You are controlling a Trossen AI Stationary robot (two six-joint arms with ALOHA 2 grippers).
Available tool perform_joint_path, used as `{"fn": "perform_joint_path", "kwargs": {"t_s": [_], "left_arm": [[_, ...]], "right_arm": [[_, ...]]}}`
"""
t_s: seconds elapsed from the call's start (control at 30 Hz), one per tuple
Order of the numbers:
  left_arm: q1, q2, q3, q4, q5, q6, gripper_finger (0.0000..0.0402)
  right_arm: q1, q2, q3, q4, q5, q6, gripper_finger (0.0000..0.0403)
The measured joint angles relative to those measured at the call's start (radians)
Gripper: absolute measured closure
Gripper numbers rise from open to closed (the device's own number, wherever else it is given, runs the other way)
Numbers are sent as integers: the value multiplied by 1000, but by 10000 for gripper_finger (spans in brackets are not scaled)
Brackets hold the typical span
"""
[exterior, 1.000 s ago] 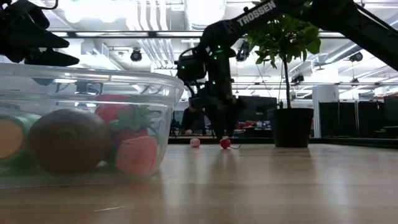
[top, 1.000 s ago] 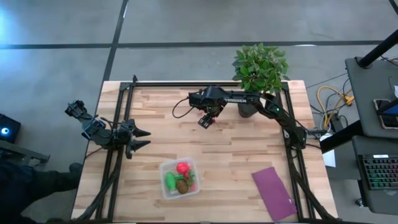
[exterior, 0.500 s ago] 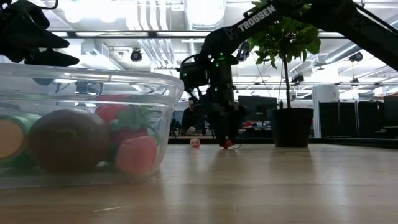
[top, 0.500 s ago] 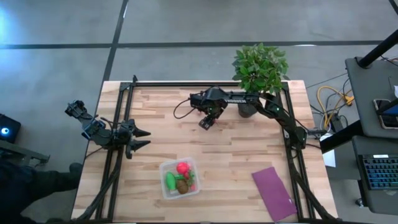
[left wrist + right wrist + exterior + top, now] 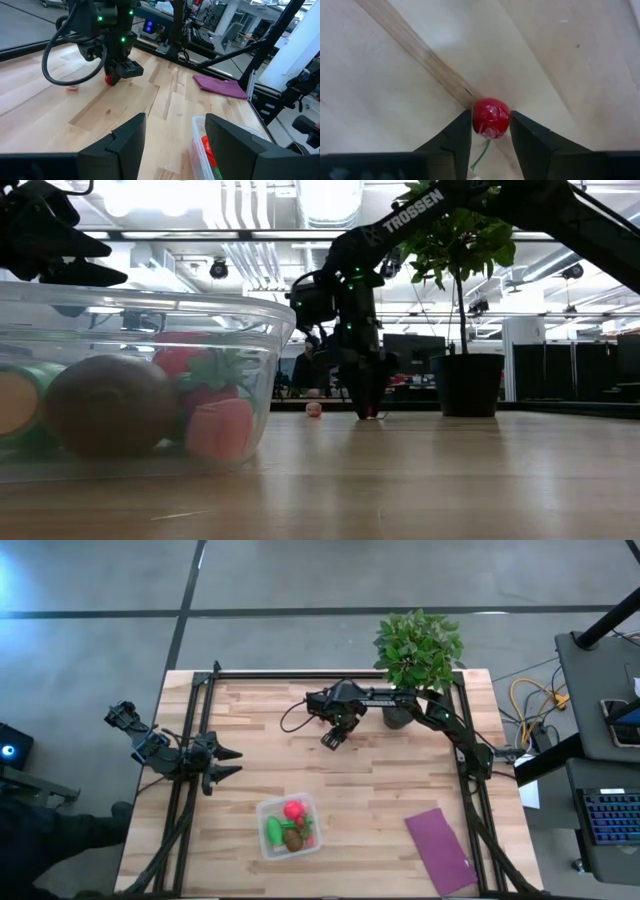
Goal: Pick and placing Produce into tupperware
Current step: Put the cherry into the transparent bin
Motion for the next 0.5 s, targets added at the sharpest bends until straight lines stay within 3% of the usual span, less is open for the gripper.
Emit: {"fn": "perform_joint_path", "kwargs": {"t_s": [0.27, 0.5], "left_arm": [[0, 0, 0, 0, 0, 0, 210], [0, 0, 0, 0, 0, 0, 210]], "right_arm": [[0, 0, 22, -2, 1, 4, 321], [17, 0, 80, -72, -88, 23, 317]]}}
